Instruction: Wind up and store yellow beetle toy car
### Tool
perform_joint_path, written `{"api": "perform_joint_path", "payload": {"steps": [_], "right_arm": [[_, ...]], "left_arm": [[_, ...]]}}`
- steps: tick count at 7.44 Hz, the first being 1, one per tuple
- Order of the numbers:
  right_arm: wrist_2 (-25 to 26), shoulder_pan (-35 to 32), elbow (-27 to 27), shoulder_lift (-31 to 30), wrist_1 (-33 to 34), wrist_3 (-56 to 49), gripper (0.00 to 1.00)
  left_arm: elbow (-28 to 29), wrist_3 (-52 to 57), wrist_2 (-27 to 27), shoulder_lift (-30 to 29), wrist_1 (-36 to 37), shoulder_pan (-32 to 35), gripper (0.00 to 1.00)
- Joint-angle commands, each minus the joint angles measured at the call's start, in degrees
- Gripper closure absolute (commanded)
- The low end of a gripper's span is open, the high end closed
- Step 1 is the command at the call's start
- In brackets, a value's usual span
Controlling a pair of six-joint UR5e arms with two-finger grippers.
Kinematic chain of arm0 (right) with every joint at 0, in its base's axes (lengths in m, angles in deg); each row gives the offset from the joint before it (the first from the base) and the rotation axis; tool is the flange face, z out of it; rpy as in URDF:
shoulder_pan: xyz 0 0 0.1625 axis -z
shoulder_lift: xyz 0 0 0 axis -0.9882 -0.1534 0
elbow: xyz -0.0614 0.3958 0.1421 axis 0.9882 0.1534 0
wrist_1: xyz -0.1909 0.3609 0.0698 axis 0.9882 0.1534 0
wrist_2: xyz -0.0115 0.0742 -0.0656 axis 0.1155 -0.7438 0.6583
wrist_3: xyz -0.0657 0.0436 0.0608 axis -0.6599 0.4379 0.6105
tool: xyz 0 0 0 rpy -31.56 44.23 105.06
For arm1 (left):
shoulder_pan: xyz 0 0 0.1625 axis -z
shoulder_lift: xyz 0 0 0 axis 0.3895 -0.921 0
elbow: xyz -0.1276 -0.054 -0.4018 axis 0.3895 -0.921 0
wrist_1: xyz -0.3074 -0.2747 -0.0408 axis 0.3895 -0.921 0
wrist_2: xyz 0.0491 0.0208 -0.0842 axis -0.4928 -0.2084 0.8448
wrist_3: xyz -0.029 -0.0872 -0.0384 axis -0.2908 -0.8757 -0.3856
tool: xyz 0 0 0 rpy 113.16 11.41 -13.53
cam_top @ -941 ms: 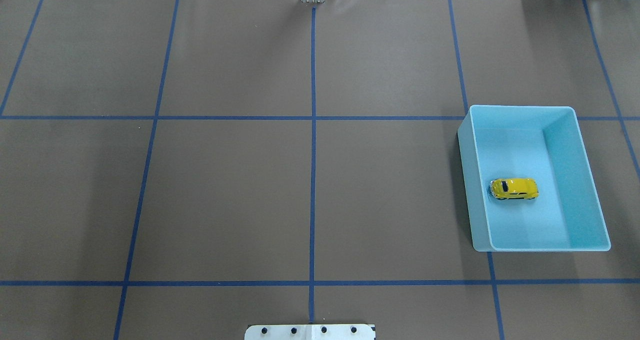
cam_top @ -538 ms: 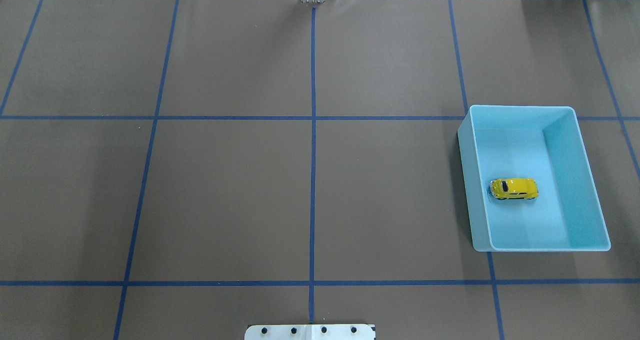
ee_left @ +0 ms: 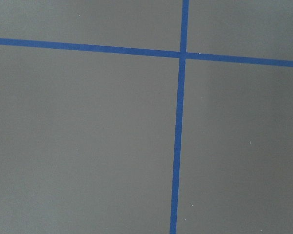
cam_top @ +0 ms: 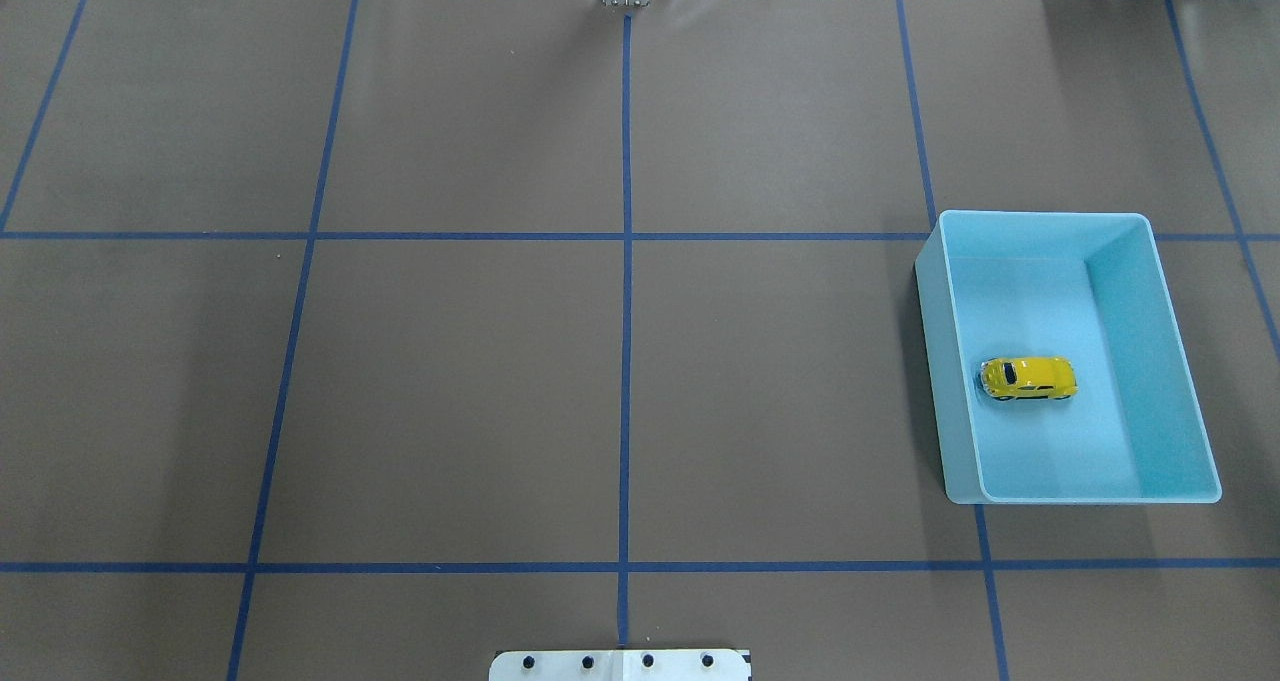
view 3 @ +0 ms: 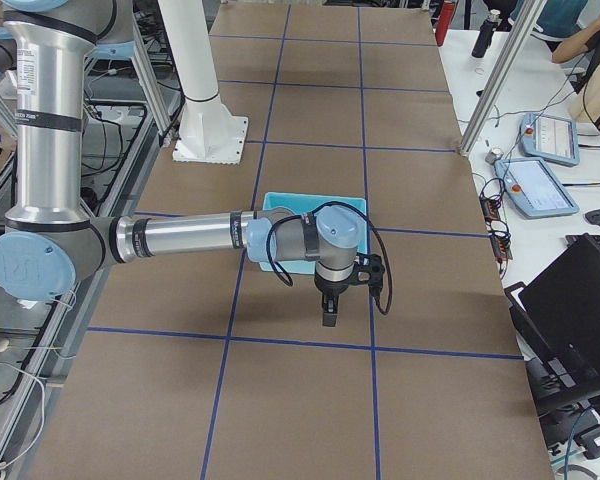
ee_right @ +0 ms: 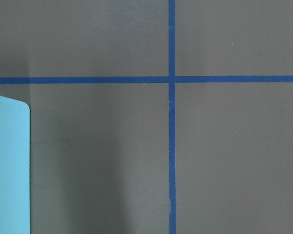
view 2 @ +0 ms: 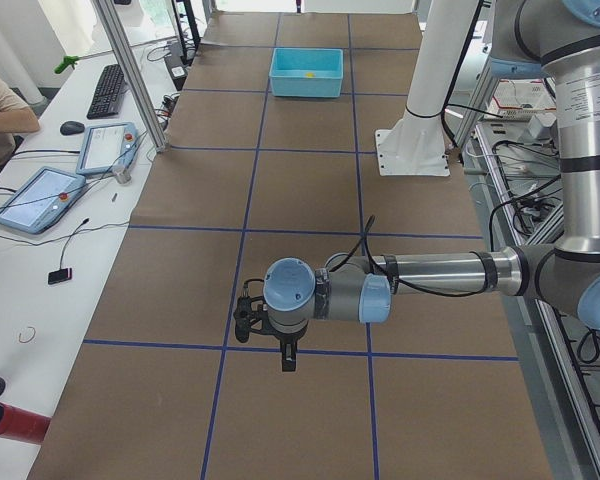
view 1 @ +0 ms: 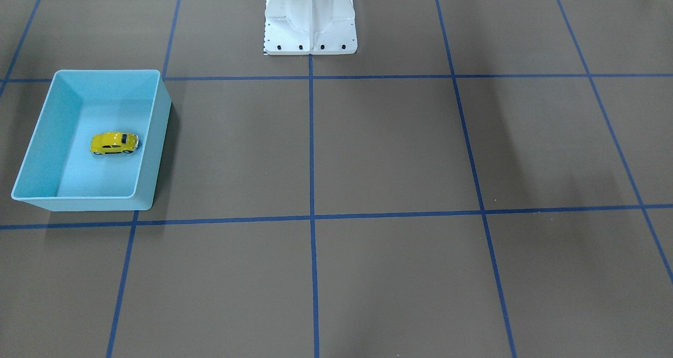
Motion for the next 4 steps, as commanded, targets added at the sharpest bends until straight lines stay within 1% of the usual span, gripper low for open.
{"api": "perform_joint_path", "payload": {"steps": [1, 4], "right_arm": [[0.0, 0.0, 0.1, 0.0, 0.0, 0.0, 0.0], [0.0, 0.0, 0.1, 0.1, 0.0, 0.0, 0.0]], "left_arm": [[-0.1, -0.1, 0.1, 0.0, -0.1, 0.0, 0.0], [0.1, -0.1, 0.1, -0.3, -0.3, -0.1, 0.0]]}}
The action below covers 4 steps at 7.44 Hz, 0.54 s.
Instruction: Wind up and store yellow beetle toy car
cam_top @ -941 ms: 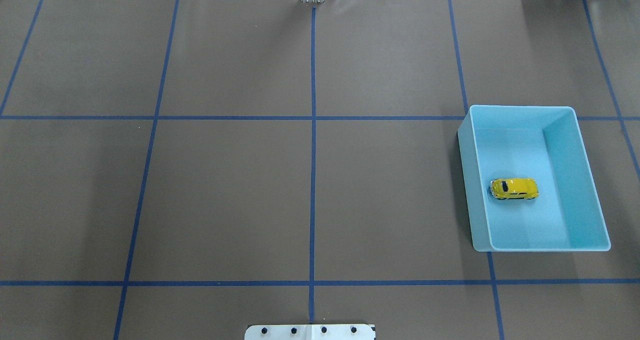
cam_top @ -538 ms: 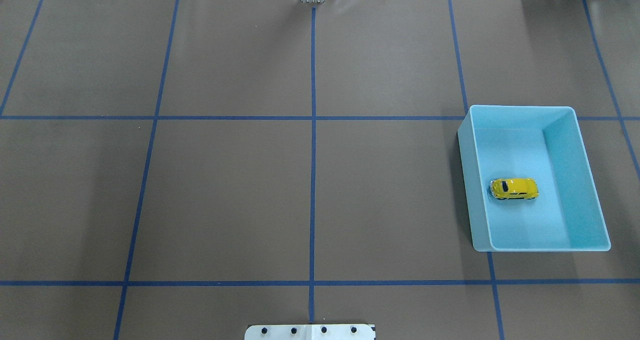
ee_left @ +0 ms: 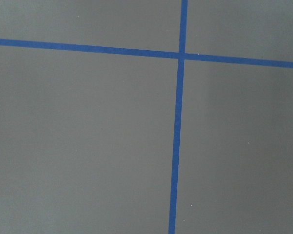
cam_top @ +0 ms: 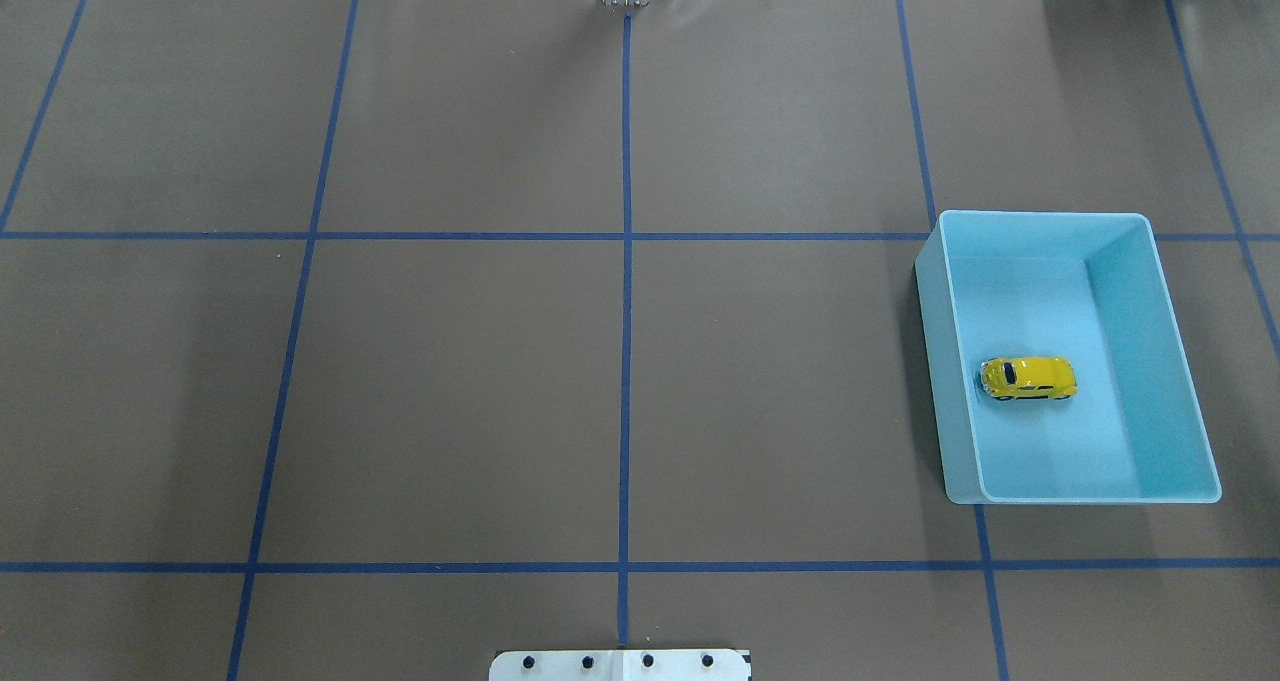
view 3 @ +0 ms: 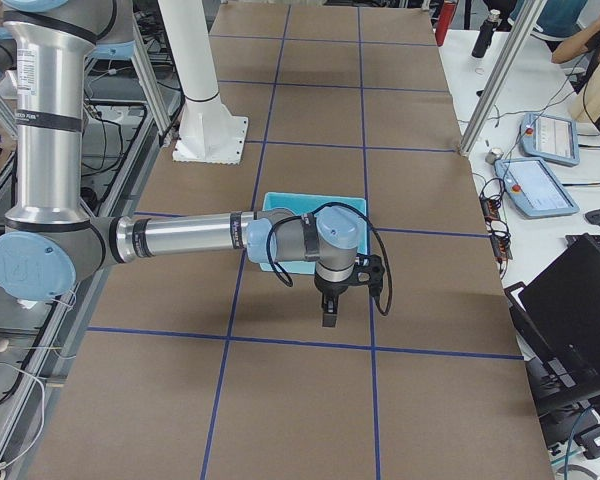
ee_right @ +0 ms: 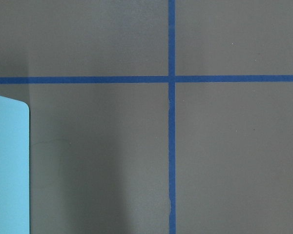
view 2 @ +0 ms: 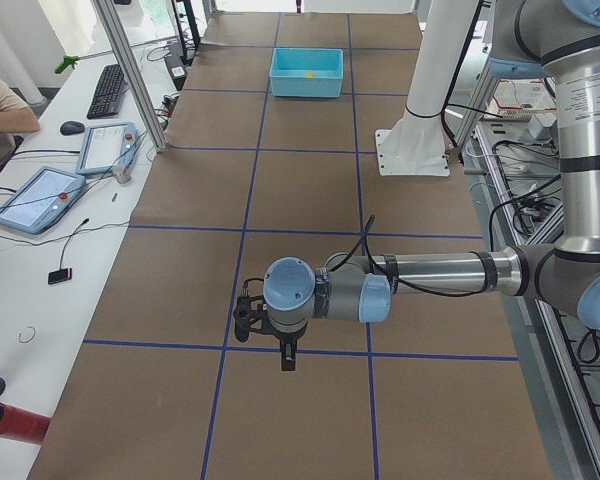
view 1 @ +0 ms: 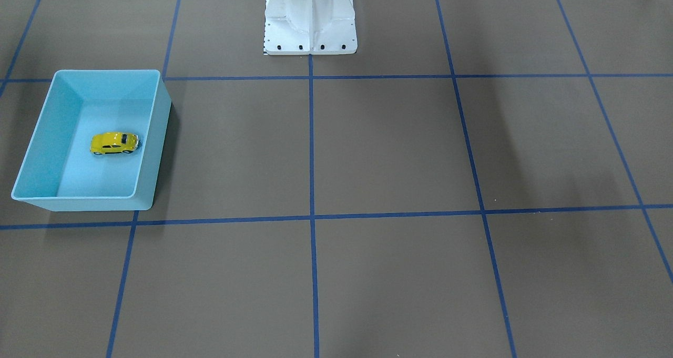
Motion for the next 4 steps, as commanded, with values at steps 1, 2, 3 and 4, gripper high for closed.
{"api": "perform_joint_path", "payload": {"steps": [1, 2, 3, 4], "right_arm": [[0.0, 0.0, 0.0, 0.0, 0.0, 0.0, 0.0], [0.0, 0.0, 0.0, 0.1, 0.0, 0.0, 0.0], [0.1, 0.0, 0.0, 0.1, 0.0, 0.0, 0.0], [0.1, 0.0, 0.0, 0.1, 0.0, 0.0, 0.0]], "left_arm": [[0.0, 0.0, 0.0, -0.3, -0.1, -0.1, 0.0], [0.3, -0.3, -0.3, -0.7, 0.1, -0.1, 0.0], [0.2, -0.4, -0.4, -1.2, 0.2, -0.1, 0.0], [-0.6, -0.4, -0.4, -1.2, 0.2, -0.1, 0.0]]}}
